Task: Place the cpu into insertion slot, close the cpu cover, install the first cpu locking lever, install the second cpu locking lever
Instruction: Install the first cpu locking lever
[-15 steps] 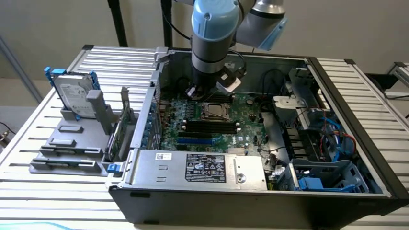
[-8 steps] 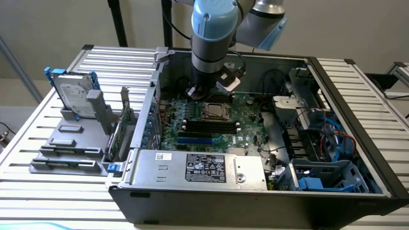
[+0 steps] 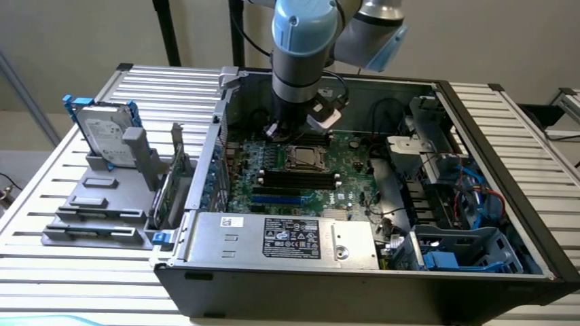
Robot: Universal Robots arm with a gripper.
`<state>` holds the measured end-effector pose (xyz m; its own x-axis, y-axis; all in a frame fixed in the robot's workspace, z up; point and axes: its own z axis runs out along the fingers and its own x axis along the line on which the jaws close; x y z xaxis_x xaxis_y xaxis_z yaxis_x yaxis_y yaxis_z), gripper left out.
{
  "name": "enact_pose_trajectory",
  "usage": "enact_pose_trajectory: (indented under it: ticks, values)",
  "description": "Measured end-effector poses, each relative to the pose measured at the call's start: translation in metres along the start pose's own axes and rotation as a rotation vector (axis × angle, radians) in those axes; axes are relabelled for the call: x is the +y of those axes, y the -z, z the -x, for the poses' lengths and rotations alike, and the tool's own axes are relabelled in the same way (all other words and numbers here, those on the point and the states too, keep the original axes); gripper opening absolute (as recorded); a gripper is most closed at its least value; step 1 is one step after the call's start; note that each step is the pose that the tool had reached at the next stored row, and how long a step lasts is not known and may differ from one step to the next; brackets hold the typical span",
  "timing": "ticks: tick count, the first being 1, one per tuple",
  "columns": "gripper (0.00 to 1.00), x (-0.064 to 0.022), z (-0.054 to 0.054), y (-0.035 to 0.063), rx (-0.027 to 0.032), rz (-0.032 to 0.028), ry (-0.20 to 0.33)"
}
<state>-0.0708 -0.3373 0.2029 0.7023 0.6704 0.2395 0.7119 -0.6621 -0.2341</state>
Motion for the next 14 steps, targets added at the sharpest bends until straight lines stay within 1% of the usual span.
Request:
enact_pose_trajectory:
  ticks: [5,14]
  values:
    - [0.11,0.0011,-0.0027,-0.0006,-0.0044,0.0044,0.0]
    - [0.11,0.0057,-0.0097,-0.0016,-0.0112,0.0111,0.0]
